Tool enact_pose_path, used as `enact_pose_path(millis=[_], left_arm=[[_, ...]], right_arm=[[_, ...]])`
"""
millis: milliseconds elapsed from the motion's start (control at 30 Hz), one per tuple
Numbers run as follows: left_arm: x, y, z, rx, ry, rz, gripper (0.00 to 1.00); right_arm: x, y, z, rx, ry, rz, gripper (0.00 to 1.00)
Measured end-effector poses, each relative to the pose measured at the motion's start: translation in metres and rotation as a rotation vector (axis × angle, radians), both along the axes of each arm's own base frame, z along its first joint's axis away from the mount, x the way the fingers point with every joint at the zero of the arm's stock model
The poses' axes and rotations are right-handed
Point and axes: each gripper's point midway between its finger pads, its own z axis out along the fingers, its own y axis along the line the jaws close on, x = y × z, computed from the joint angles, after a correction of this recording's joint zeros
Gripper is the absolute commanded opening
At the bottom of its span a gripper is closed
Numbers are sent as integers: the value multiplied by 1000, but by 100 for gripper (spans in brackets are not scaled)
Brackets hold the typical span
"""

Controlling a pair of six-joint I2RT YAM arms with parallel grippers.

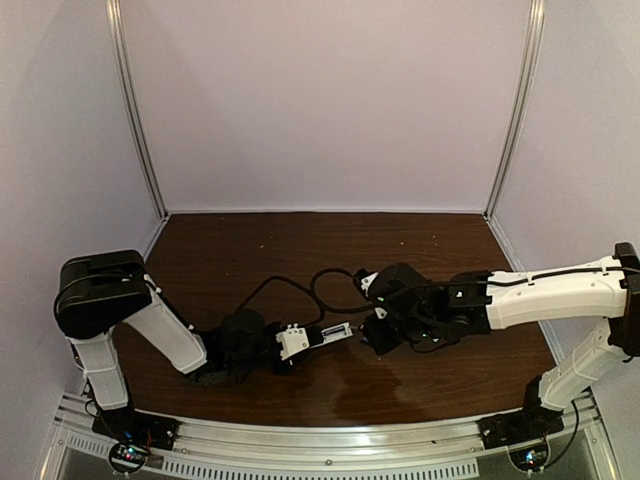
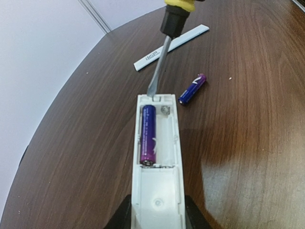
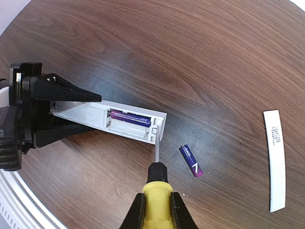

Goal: Unload the batteries from the remote control

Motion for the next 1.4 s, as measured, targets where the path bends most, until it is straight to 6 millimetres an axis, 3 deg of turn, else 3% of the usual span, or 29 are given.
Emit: enact_pose_path(millis=[867, 1100, 1400], left_arm=[[2, 6, -10, 39, 16, 19, 0], [4, 5, -6, 28, 7, 24, 0], [10, 2, -1, 15, -5, 42, 0]], right_arm=[[2, 13, -13, -1, 17, 20, 0], [5, 19, -3, 9, 8, 18, 0], [-1, 11, 10, 74, -1, -32, 0]])
